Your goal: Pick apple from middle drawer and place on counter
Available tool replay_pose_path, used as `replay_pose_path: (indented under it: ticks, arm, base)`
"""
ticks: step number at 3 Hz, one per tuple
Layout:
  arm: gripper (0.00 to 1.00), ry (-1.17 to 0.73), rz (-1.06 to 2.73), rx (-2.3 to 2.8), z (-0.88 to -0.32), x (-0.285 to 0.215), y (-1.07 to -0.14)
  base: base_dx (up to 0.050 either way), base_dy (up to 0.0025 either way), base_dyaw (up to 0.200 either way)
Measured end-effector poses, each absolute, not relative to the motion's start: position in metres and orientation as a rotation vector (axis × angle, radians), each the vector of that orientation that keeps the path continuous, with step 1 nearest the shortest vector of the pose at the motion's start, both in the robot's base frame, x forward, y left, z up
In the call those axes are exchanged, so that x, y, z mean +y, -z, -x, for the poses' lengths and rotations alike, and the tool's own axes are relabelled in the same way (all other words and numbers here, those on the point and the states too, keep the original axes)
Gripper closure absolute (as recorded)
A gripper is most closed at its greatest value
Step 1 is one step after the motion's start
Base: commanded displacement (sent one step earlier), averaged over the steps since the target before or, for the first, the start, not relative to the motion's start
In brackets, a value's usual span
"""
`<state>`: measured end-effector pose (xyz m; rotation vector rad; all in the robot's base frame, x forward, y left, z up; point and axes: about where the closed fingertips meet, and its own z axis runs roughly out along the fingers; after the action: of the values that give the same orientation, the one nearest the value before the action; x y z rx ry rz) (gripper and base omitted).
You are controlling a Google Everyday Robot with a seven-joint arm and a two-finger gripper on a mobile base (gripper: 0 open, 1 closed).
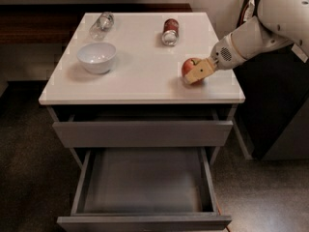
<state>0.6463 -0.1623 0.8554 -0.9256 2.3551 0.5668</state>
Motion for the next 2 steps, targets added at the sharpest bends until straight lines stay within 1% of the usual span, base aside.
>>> replay_pose_path:
  ticks: [1, 2]
  arm:
    - [0.52, -0.553, 0.914, 2.382, -0.6519, -0.1706, -0.8416]
    - [0.21, -0.542, 0.914, 2.377, -0.6527, -0.1734, -0.8366]
  base:
    - [0.000, 0.00000, 0.000]
    - [0.000, 0.00000, 0.000]
